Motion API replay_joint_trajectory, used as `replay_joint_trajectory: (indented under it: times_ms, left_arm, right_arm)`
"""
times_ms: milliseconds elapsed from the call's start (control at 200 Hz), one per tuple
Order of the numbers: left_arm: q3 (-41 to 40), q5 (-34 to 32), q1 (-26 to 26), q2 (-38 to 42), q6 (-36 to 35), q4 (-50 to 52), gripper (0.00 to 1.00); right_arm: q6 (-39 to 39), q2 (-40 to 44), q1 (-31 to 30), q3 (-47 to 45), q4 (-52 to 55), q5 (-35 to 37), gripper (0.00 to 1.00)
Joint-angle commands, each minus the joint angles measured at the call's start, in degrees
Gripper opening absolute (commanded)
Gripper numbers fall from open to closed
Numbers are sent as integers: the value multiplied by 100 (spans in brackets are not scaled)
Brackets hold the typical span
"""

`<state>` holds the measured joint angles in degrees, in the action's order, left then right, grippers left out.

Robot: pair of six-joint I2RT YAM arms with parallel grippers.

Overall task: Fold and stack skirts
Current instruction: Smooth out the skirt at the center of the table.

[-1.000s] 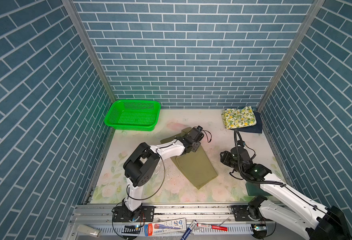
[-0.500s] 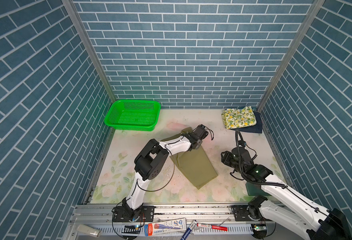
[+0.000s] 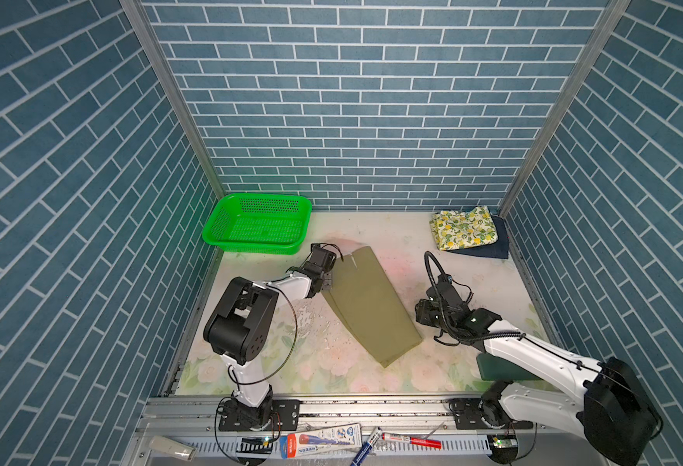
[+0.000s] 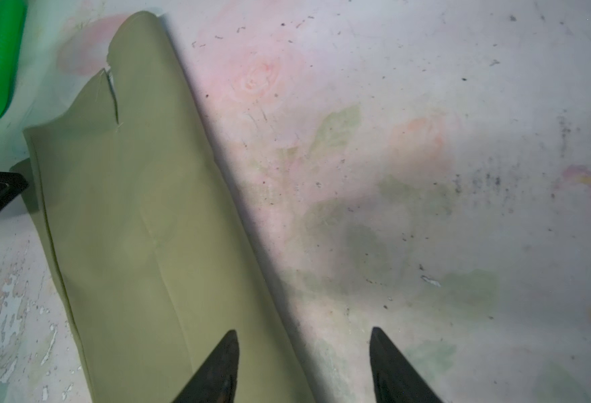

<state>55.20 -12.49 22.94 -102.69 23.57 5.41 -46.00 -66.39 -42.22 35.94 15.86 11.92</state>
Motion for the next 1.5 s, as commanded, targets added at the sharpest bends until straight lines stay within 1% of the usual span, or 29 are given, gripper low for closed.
replay_joint_trajectory:
  times_ms: [0,40,80,210,320,500,675,750,820,925,1010,1080,1150,1175,1250,1280,1345,1435,1495]
  left_arm:
    - [-123,97,-113,68,375,-103,50]
    - [-115,56,-120,77,351,-59,54]
    - [-108,58,-116,94,322,-43,55]
    - [-61,10,-119,101,238,-6,55]
    - [-200,25,-118,243,184,-144,55]
    - [-504,247,-110,728,286,-373,55]
    - [-524,603,-110,1018,433,-426,57]
    - [-439,750,-93,951,426,-449,61]
    - [-291,735,-43,797,380,-369,65]
    - [-82,694,19,520,342,-253,65]
    - [5,716,48,283,391,-374,65]
    - [119,731,64,108,466,-434,62]
    - [184,715,68,-66,570,-550,56]
    - [203,707,67,-118,594,-594,53]
    - [225,593,66,-242,638,-701,34]
    - [251,534,62,-271,647,-675,26]
    - [270,469,61,-252,624,-612,11]
    - [190,428,62,-39,596,-565,0]
    - [126,372,65,146,567,-541,0]
  right_arm:
    - [179,-260,-172,365,200,31,61]
    - [179,-378,-209,433,243,51,61]
    - [179,-493,-246,477,275,44,60]
    - [179,-830,-326,598,315,12,60]
    - [161,-969,-357,625,302,24,60]
    - [153,-1040,-362,594,209,56,60]
    - [144,-1164,-358,585,147,45,60]
    - [144,-1232,-362,579,111,54,60]
    - [170,-1320,-358,600,143,81,60]
    - [179,-1397,-359,612,129,117,60]
    - [196,-1441,-358,607,77,104,60]
    - [210,-1481,-358,624,67,93,59]
    - [214,-1498,-358,616,58,96,59]
    - [214,-1500,-358,601,42,100,59]
    - [214,-1500,-358,572,36,106,59]
    - [214,-1508,-362,565,54,108,59]
    - [223,-1500,-357,546,73,134,59]
    - [240,-1482,-361,527,88,185,59]
    - [249,-1482,-360,540,111,222,59]
